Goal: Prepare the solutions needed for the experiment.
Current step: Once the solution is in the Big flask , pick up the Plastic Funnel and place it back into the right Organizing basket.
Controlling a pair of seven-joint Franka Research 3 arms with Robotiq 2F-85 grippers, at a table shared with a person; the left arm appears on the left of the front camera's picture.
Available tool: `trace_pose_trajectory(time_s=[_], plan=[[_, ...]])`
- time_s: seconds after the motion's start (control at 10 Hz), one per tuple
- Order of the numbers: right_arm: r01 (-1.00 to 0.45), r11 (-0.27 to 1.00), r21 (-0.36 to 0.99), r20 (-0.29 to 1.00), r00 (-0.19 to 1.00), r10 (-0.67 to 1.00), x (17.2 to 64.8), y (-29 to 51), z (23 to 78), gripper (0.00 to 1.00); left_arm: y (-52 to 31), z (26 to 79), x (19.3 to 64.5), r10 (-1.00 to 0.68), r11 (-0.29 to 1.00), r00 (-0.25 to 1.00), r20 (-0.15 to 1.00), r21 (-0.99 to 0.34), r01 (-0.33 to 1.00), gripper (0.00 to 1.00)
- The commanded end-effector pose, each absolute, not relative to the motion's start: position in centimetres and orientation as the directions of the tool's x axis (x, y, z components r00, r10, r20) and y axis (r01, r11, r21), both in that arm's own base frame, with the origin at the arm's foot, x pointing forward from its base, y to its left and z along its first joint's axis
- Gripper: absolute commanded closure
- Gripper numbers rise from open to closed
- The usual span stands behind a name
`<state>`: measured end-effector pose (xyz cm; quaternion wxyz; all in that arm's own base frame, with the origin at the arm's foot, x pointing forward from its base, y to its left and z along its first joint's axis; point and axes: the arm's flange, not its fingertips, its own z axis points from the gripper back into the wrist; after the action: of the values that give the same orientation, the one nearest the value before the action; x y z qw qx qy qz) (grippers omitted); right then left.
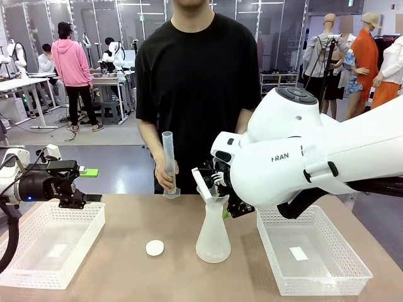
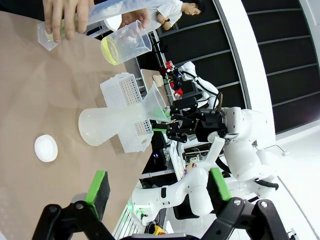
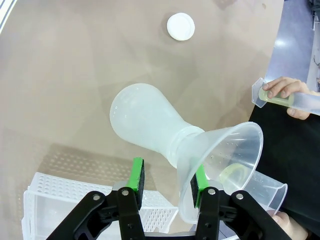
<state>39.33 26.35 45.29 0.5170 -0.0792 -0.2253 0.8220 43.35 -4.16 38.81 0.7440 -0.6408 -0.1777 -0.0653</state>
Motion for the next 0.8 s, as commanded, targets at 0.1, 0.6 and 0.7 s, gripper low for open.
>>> trace_pose_trajectory(time_s=[0.1, 0.6, 0.7], plan=[[-0.811, -0.364, -0.458, 0.105, -0.456, 0.884, 39.6, 26.5, 45.4, 0.52, -4.4, 39.1, 43.4, 0.153, 0.142, 0.924, 0.351, -0.933, 0.331, 0.00], [-0.813, -0.323, -0.484, 0.137, -0.436, 0.890, 39.2, 26.3, 47.2, 0.52, -4.4, 39.1, 43.4, 0.153, 0.142, 0.924, 0.351, -0.933, 0.331, 0.00], [-0.812, -0.326, -0.484, 0.133, -0.436, 0.890, 39.2, 26.1, 47.7, 0.52, -4.4, 39.1, 43.4, 0.153, 0.142, 0.924, 0.351, -0.933, 0.331, 0.00]])
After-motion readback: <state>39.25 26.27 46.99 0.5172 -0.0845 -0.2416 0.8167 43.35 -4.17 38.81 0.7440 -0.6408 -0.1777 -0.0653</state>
